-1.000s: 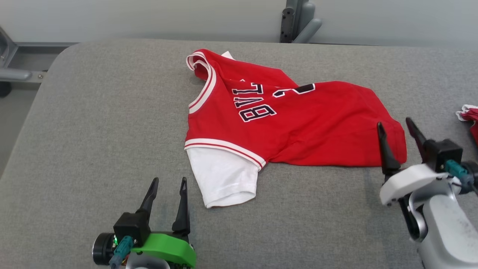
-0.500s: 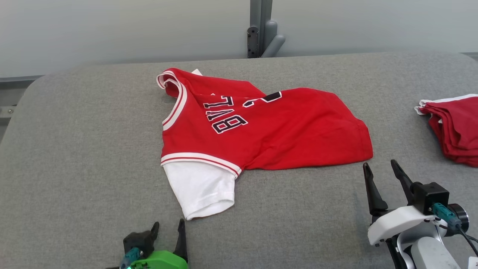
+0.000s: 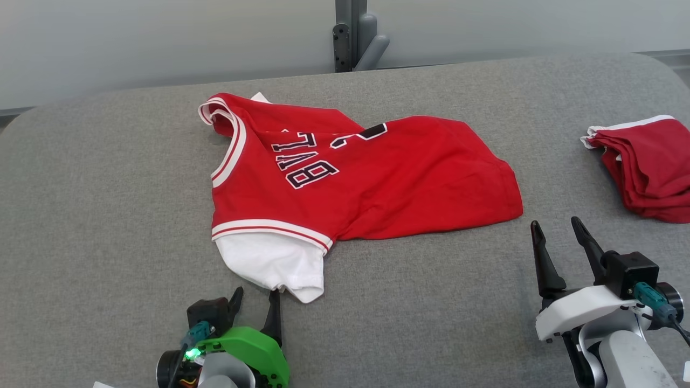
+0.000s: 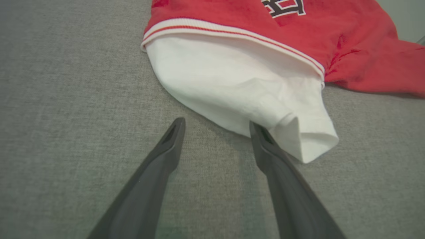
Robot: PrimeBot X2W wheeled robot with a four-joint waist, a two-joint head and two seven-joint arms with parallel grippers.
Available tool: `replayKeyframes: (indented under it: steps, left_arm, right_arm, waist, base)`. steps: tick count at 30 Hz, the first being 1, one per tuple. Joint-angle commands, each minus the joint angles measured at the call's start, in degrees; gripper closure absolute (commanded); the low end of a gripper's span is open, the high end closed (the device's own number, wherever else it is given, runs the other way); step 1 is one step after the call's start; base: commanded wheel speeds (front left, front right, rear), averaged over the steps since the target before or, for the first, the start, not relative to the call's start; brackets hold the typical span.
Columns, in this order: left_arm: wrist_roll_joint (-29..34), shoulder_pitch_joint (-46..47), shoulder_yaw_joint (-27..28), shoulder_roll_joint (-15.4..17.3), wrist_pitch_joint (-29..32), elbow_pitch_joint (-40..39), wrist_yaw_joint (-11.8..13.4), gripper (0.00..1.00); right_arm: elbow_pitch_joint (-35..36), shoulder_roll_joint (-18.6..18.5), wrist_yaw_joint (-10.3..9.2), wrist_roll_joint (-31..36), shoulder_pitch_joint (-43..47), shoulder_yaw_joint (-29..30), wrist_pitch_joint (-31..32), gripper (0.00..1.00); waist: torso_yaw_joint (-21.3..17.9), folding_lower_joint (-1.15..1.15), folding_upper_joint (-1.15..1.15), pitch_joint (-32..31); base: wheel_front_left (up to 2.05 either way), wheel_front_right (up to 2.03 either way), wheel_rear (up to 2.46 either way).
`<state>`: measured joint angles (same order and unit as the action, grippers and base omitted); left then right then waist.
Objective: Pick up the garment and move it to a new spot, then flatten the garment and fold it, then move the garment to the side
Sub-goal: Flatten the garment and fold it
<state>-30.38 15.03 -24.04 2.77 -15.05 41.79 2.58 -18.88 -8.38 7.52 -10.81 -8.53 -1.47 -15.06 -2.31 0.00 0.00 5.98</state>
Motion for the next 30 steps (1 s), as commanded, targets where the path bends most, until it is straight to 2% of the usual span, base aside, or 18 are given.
replayKeyframes:
  steps: [1,7,14,15,16,20,24,27,30]
  left_arm:
    - [-0.76,0.57,-0.36,0.23,-0.12,-0.09,0.18,0.0]
    - [-3.47,1.47,-3.62,0.23,0.01,3.45,0.17,0.0]
    - [-6.3,4.11,-7.2,0.21,0.0,4.13,0.16,0.0]
    - [-6.4,4.67,-7.53,0.21,-0.01,3.66,0.11,0.06]
    - [-6.21,5.19,-7.79,0.23,-0.04,3.14,0.35,1.0]
    - [-3.31,5.28,-7.05,0.24,-0.04,0.3,1.91,1.0]
    - [1.49,2.28,-3.81,0.41,-0.04,-3.25,3.23,1.0]
    - [5.34,0.47,-2.61,1.99,-0.05,-5.74,4.05,1.0]
    - [9.02,-1.14,-3.95,4.03,-0.04,-6.51,4.62,1.0]
  right_arm:
    - [0.36,-0.1,-0.06,-0.25,-0.35,0.25,-0.16,0.0]
    - [0.45,0.12,-0.06,-0.9,-0.26,0.43,-0.16,0.0]
    - [0.55,-0.1,-0.06,-1.21,-0.7,0.26,-0.16,0.0]
    - [0.6,-0.09,-0.06,-1.31,-0.79,0.19,-0.16,0.0]
    - [0.64,-0.15,-0.06,-1.33,-0.85,0.13,-0.16,0.0]
    - [0.84,-0.54,-0.06,-1.61,-0.72,0.3,-0.16,0.0]
    - [1.1,-0.49,-0.06,-1.69,0.23,0.92,-0.16,0.0]
    - [1.35,-0.07,-0.06,-1.91,0.85,1.33,-0.16,0.0]
    - [1.32,0.24,-0.06,-2.18,1.25,1.21,-0.17,0.0]
  waist:
    - [-0.17,0.0,0.0,0.18]
    - [-0.75,0.0,0.0,0.12]
    - [-1.07,0.0,0.0,0.23]
    - [-1.14,0.0,0.0,0.25]
    - [-1.21,0.0,0.0,0.27]
    - [-1.1,0.0,0.0,0.26]
    - [-0.36,0.0,0.0,0.25]
    - [0.71,0.0,0.0,0.49]
    - [1.81,0.0,0.0,0.64]
  base:
    - [0.0,0.0,0.0]
    - [0.0,0.0,0.0]
    - [0.0,0.0,0.0]
    - [0.0,0.0,0.0]
    - [0.0,0.0,0.0]
    - [0.0,0.0,0.0]
    - [0.0,0.0,0.0]
    - [0.0,0.0,0.0]
    - [0.0,0.0,0.0]
